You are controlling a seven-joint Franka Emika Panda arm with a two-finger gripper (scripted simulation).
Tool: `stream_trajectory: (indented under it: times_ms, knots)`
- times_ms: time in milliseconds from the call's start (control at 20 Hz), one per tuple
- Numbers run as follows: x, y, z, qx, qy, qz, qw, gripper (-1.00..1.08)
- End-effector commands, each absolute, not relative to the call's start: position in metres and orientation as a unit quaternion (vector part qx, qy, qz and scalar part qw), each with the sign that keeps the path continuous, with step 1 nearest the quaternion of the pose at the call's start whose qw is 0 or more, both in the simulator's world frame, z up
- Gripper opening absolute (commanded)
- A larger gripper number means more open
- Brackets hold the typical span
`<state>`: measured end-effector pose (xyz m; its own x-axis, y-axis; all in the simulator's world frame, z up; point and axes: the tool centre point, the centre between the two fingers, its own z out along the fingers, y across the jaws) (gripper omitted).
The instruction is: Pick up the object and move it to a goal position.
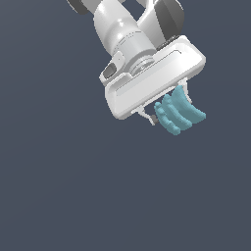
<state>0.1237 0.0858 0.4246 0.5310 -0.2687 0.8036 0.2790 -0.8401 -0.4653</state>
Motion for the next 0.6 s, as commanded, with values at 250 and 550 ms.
stream_trajectory:
  times_ms: [250, 550]
  knots:
    - [0.119, 0.087, 0.449, -0.808, -0.021, -0.507, 0.299, -1.00]
    - [0.117, 0.087, 0.454, -0.803, -0.026, -0.512, 0.303, -1.00]
